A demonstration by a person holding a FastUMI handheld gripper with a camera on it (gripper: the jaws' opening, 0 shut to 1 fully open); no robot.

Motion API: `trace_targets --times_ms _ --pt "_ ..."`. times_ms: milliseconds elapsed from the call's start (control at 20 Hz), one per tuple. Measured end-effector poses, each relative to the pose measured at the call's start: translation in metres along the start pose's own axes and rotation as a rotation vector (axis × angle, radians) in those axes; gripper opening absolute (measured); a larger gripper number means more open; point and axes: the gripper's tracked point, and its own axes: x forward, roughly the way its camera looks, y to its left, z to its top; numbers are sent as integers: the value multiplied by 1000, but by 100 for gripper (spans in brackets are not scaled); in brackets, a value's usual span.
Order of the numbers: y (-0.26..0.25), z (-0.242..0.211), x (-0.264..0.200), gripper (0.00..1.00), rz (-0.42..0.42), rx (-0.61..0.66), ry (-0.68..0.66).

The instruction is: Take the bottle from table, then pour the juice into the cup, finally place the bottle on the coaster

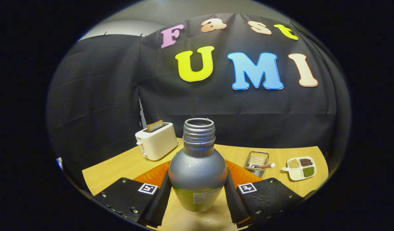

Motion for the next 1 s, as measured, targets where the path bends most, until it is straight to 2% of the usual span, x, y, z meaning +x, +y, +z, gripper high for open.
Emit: trace_targets --times_ms 250,550,1000 --pt "2 -16 25 76 40 32 -28" --pt "-3 -49 55 76 22 -33 -50" --pt "-16 -82 92 76 -19 -20 -37"
